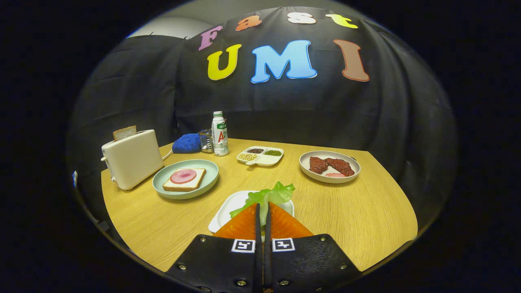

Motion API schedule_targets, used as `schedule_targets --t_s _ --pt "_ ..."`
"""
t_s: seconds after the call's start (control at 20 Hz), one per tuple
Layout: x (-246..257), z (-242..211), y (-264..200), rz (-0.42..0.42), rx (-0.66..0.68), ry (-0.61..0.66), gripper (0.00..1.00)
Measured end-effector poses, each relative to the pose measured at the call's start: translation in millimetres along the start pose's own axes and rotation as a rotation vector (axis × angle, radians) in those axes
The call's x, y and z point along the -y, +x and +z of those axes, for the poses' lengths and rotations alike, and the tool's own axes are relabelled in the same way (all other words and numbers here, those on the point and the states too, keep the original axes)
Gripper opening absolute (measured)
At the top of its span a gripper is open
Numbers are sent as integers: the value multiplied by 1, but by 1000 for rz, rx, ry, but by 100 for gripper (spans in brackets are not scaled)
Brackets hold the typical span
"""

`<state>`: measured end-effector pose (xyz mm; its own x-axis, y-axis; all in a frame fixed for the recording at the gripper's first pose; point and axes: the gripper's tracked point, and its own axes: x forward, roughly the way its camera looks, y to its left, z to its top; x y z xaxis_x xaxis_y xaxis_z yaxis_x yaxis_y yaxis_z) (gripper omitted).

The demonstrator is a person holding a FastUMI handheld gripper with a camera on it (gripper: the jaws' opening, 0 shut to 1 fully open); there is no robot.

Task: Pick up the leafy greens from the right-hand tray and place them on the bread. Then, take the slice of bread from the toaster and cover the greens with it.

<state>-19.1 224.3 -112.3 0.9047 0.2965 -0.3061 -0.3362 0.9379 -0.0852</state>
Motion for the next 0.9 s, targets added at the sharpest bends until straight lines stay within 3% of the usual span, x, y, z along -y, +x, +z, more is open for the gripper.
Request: schedule_targets --t_s 0.5,0.9 --pt "-42 43 -13 27 67 -39 1" --pt "-96 61 6 97 91 -44 1"
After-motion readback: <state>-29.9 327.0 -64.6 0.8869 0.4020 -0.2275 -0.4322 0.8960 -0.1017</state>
